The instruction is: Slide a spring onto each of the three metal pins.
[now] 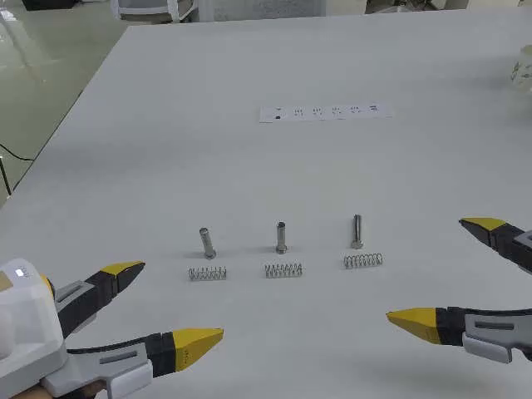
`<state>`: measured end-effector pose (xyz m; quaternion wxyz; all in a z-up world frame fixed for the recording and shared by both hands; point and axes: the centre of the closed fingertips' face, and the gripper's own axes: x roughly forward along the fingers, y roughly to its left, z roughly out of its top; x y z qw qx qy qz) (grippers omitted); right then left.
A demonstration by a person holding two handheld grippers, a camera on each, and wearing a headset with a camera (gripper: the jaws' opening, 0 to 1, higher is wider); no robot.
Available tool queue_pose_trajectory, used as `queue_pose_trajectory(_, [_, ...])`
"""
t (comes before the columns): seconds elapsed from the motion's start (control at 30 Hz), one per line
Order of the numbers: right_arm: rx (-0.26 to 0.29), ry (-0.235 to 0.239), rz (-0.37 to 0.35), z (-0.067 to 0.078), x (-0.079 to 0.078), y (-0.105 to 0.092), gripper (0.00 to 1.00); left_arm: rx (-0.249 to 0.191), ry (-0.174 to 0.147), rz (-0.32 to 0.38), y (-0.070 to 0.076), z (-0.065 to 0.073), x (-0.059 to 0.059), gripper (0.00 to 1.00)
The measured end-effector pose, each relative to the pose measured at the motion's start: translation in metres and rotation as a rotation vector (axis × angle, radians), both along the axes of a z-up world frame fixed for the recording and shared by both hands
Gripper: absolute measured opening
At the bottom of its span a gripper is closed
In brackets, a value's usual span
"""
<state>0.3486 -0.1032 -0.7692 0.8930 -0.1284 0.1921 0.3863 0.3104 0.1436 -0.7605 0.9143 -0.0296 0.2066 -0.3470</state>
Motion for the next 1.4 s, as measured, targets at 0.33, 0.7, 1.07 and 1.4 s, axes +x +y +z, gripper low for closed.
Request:
queue_pose_trajectory(0.33, [-0.007,0.002,0.002,-0.0007,-0.0012,0.0007,0.99,-0.001,0.000,-0.001,-0.0005,0.0000,-0.0005,0.86])
queue_pose_trajectory(0.7, [-0.011,0.003,0.002,-0.0014,-0.0017,0.0007,0.99,-0.004,-0.002,0.001,0.0003,0.0004,-0.0006,0.86])
queue_pose_trajectory(1.07, [-0.011,0.006,0.002,-0.0014,-0.0018,0.0009,0.99,-0.006,-0.003,0.001,0.0005,0.0015,0.0002,0.86])
queue_pose_trajectory(1.4, [-0.015,0.009,-0.001,-0.0015,-0.0015,0.0003,0.98,-0.003,-0.003,0.001,0.0006,0.0013,0.0003,0.85])
